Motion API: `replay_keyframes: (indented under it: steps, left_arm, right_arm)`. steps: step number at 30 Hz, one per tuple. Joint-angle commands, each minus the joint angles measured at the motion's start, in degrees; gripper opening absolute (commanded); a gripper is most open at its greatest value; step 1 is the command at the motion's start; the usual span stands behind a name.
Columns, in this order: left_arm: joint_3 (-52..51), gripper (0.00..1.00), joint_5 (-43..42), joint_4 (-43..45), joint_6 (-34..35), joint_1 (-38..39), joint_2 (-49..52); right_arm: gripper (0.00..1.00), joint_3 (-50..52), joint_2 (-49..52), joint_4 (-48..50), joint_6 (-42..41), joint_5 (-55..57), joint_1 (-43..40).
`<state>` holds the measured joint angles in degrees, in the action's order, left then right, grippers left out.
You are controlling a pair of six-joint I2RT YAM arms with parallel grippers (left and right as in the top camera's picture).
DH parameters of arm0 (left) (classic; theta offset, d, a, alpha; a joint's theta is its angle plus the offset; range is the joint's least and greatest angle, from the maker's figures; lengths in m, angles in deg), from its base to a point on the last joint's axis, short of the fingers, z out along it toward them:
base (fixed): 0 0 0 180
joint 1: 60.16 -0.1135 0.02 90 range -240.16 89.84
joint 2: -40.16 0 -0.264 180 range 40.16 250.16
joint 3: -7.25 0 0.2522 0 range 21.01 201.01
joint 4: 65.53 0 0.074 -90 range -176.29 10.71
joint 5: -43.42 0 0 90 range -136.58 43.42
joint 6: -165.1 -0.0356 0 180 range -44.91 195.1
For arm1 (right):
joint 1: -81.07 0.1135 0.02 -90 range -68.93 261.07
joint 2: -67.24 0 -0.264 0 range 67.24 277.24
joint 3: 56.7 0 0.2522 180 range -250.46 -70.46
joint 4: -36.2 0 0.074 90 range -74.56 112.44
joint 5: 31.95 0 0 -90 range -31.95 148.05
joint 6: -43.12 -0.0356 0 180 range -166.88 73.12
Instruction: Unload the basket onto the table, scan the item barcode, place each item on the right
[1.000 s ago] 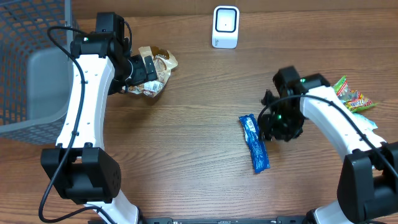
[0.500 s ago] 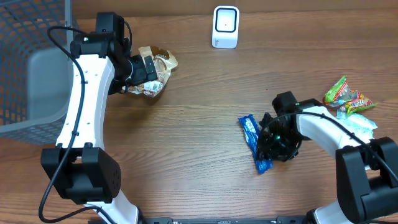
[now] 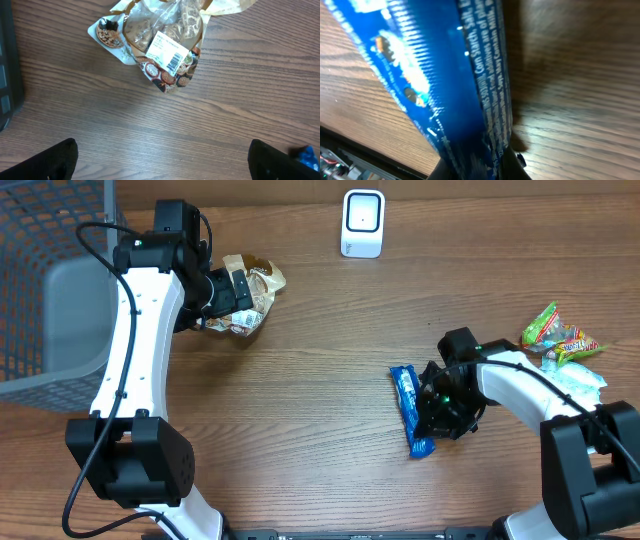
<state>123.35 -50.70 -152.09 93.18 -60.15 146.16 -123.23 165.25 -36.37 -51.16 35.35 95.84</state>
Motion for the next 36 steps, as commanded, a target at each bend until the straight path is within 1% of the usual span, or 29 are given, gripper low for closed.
replay_keyframes:
  steps: [1,5,11,13,16,24,30,36]
  left_arm:
    - [-0.2,1.0,-0.37,0.0,0.35,0.44,0.5]
    - [-0.2,1.0,-0.35,0.0,0.35,0.44,0.5]
    - [-0.2,1.0,-0.37,0.0,0.35,0.44,0.5]
    - [-0.2,1.0,-0.35,0.0,0.35,0.44,0.5]
    - [-0.2,1.0,-0.37,0.0,0.35,0.44,0.5]
    - [-0.2,1.0,-0.37,0.0,0.35,0.44,0.5]
    - [-0.2,1.0,-0.35,0.0,0.35,0.44,0.5]
    - [-0.2,1.0,-0.37,0.0,0.35,0.44,0.5]
  right_arm:
    - [0.04,-5.97,-2.78,-1.29,-0.28,3.39,0.46]
    - [0.04,-12.79,-5.01,-4.37,-0.26,8.39,2.23]
    - [0.04,-21.97,-6.1,-8.13,1.14,17.14,7.26]
    - [0.04,-24.28,-6.1,-8.68,2.75,17.33,8.83]
    - [0.04,-27.39,-6.1,-9.38,2.82,18.05,10.27]
    - [0.04,-34.42,-6.1,-10.91,4.33,18.21,10.62]
    - [0.04,-37.66,-6.1,-9.07,4.74,20.0,10.62]
    - [0.04,-37.73,-5.62,-2.82,4.74,28.65,10.62]
